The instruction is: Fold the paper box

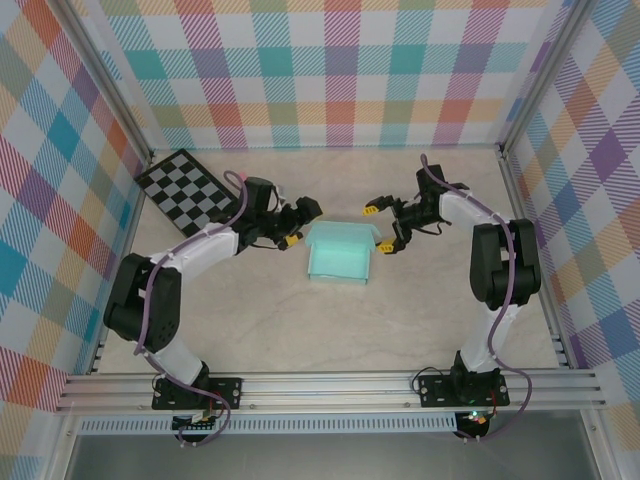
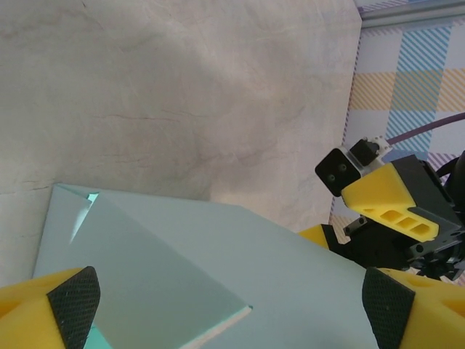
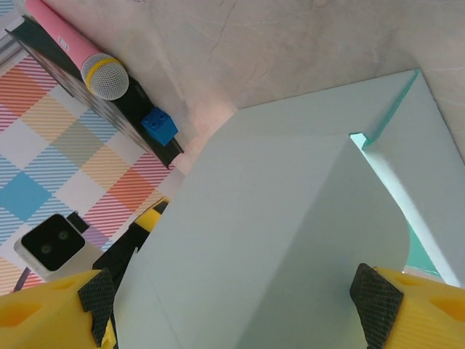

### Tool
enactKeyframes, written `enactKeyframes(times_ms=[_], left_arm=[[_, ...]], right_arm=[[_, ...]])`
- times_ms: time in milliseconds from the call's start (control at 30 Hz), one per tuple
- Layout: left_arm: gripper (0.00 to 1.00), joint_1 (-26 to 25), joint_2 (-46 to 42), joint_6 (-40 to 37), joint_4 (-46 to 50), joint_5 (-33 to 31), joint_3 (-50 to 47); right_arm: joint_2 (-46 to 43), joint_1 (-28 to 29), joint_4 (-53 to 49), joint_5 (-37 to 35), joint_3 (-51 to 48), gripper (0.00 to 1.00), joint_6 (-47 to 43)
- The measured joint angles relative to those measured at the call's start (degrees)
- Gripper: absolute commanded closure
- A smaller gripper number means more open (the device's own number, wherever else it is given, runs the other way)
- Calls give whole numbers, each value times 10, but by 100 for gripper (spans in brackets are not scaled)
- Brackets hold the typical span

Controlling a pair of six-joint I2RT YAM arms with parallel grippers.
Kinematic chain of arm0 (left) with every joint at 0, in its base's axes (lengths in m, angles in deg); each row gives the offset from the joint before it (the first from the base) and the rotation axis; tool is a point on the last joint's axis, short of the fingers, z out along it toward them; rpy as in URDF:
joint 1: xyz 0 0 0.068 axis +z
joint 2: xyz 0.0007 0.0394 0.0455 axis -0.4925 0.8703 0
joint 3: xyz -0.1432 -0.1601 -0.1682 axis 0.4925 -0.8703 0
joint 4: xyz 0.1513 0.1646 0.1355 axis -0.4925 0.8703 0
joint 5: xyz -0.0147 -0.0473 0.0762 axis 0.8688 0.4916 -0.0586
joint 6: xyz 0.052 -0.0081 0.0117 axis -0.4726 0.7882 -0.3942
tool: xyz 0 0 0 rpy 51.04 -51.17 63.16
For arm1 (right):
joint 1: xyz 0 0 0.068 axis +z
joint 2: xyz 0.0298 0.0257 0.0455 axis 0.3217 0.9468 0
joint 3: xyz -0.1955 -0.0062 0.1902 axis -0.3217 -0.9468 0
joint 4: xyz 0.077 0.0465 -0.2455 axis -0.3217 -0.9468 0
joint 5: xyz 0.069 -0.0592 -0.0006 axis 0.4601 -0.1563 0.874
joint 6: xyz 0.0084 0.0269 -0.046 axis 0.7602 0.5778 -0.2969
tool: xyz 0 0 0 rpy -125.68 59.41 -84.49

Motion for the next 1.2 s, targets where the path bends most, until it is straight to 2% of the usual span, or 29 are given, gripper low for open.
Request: enactKeyframes(times_ms=[500, 800, 933, 1200], left_arm=[[11, -18, 13, 57, -25, 47, 1], [22, -40, 32, 82, -51, 50, 1], [32, -40, 35, 60, -44, 45, 1], [41, -40, 37, -19, -23, 43, -3]], right_arm=[[-5, 5, 33, 4, -26, 13, 44], [-17, 5, 55, -13, -38, 21, 69], [-17, 6, 49, -21, -38, 25, 57], [-17, 9, 22, -31, -46, 30, 0]])
